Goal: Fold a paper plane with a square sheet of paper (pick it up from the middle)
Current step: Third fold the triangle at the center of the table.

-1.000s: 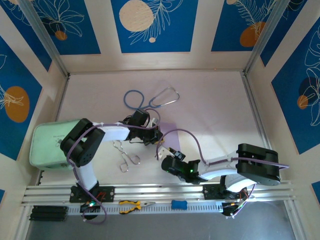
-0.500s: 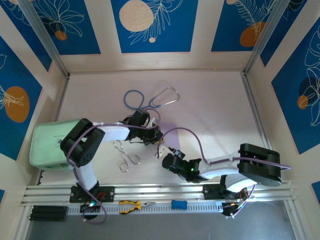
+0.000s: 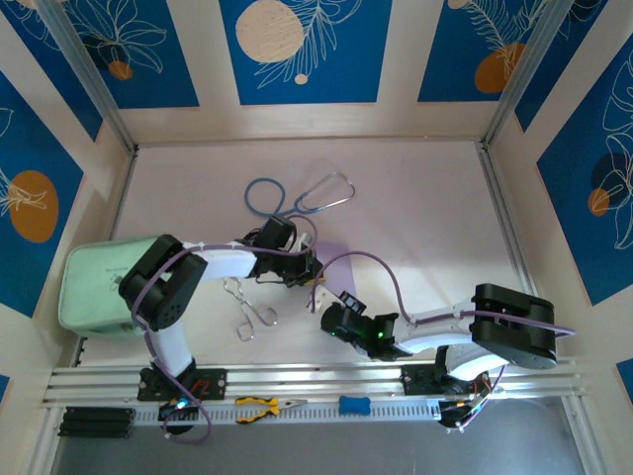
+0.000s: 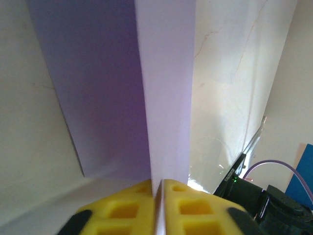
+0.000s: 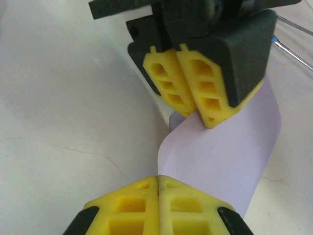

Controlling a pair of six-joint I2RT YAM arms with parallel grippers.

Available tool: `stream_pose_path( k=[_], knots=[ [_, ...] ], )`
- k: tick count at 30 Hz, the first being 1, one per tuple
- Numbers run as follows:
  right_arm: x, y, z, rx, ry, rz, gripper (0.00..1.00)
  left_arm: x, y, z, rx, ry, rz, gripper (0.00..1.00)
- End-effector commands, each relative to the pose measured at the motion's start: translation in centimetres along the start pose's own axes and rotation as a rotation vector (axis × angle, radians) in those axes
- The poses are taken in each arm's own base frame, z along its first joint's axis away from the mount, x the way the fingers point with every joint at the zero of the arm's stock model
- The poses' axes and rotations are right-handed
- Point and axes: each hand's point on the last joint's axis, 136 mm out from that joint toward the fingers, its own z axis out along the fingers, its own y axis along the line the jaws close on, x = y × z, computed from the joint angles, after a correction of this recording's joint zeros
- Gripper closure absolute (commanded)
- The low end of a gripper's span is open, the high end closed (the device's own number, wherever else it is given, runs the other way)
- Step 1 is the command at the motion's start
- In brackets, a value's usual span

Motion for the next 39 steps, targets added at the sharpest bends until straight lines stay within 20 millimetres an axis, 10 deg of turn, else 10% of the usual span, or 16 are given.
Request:
stream_pose_path(
  k=[1, 19, 39],
  knots=[
    [-0.6, -0.1, -0.3, -0.020, -0.014, 0.044, 0.98, -0.4, -0.6, -1.4, -0.024, -0.030, 0.028, 0.78],
    [-1.2, 0.6, -1.0, -0.248, -0.003, 0.237, 0.99, -2.0, 0.9, -6.4, -0.246, -0.221, 0.103, 0.44],
    [-3.2, -1.9, 0.1, -0.623, 0.068, 0.757, 0.99, -3.5, -0.4, -7.7, -0.182, -0.250, 0.121, 0.58]
  ],
)
